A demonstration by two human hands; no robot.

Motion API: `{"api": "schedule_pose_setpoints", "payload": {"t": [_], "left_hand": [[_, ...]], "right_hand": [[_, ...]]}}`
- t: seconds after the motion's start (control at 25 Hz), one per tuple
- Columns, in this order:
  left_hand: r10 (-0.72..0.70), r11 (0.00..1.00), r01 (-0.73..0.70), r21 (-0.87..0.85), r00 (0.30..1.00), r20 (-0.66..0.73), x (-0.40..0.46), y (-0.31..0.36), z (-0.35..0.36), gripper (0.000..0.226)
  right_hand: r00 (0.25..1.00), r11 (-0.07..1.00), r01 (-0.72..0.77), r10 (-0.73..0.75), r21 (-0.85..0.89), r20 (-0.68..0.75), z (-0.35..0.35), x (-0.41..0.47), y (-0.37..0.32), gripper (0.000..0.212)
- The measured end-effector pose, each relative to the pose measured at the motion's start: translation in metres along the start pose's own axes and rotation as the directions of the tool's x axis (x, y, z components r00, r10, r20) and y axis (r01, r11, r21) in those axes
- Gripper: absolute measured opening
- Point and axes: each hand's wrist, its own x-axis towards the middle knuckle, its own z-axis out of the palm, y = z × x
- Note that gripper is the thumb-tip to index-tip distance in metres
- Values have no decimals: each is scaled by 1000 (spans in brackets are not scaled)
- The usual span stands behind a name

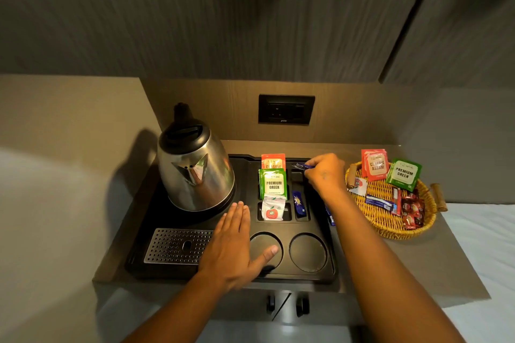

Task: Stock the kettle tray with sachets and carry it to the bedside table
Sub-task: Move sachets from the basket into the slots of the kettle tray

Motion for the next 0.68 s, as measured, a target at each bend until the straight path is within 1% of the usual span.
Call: {"api": "schedule_pose_setpoints", "payload": {"t": [0.08, 0.12, 0.24, 0.36, 0.44, 0.52, 0.56, 0.64, 0.68], "left_hand": [[4, 1000, -4, 3, 1000, -3, 0, 0, 0, 109], [7, 1000, -7, 6, 1000, -5, 0, 1, 0, 109], [4, 1000, -4, 9, 1000, 4, 0, 0, -1, 110], [-2, 1000, 2, 12, 1000, 13, 1, 1, -2, 110], [2, 1000, -2, 13, 1000, 12, 0, 2, -2, 110], [10, 1000, -10, 3, 1000, 1, 0, 1, -2, 110], [11, 1000, -11, -4, 1000, -1, 0, 0, -1, 109], [11, 1000, -11, -2, 1000, -5, 3, -1, 2, 108], [9, 1000, -9, 3, 1000, -9, 3, -1, 3, 108]], "right_hand": [[996, 996, -52, 57, -78, 62, 13, 6, 0, 16], [993, 991, -73, 83, -113, 86, 16, 7, -1, 20], [987, 986, -119, 130, -113, 99, 21, 9, -2, 30], [995, 989, -70, 78, -127, 57, 19, 11, 2, 30], [996, 986, -41, 54, -164, 76, 18, 9, 2, 31], [996, 986, -41, 54, -164, 75, 11, 5, 2, 30], [998, 989, -46, 53, -141, 45, 2, 3, 5, 28], [996, 993, -42, 33, -106, -83, -26, -4, 28, 24], [987, 991, -61, 42, -116, -158, -44, -7, 48, 23]]}}
